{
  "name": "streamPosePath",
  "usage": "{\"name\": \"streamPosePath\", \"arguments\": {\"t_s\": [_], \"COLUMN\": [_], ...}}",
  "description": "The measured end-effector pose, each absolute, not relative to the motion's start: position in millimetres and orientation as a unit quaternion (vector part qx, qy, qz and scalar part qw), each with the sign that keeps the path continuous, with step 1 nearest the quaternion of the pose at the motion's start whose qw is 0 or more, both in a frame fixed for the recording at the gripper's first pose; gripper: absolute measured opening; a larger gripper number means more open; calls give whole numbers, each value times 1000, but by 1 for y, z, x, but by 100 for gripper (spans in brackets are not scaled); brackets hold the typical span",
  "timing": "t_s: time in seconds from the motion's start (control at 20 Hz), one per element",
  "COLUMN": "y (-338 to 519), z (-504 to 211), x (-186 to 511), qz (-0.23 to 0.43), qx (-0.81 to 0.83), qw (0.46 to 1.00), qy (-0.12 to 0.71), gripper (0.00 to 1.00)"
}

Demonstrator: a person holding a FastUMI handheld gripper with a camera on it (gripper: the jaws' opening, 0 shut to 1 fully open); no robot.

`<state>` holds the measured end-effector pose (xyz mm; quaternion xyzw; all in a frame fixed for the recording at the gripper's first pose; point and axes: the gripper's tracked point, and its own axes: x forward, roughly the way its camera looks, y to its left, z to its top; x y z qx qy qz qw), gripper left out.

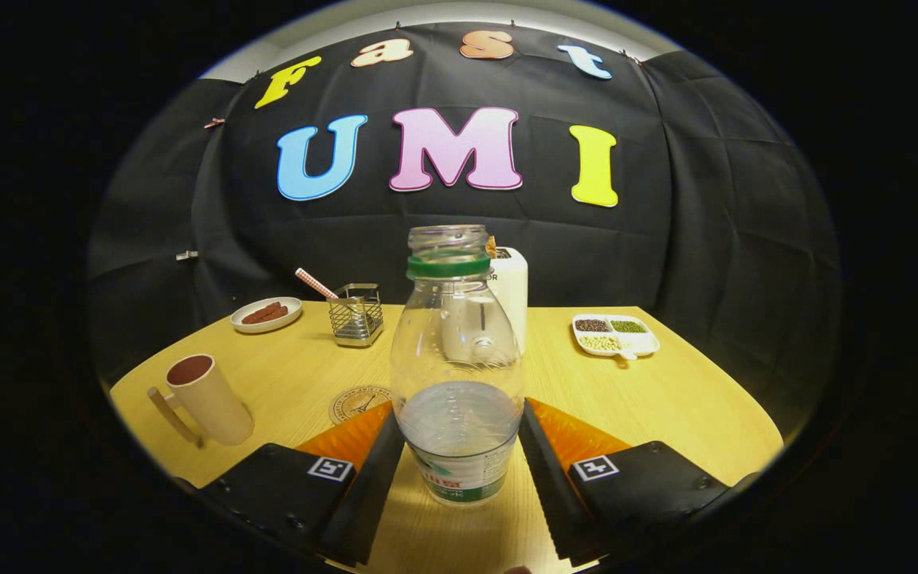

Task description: Take the bottle from table, then pour the juice into the cup, finally place the bottle on the coaster

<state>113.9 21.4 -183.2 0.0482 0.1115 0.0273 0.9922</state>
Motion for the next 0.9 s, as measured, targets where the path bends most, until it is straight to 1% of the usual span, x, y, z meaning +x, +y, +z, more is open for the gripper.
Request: {"name": "streamPosePath", "arguments": {"t_s": [0.1,0.5,0.55,0.9], "y": [23,23,24,36], "z": [-184,-178,-174,-127], "x": [115,118,118,116], "qz": [28,48,51,72], "qx": [41,-1,-7,-61], "qw": [992,991,991,989], "qy": [113,122,122,110], "gripper": [80,74,71,71]}}
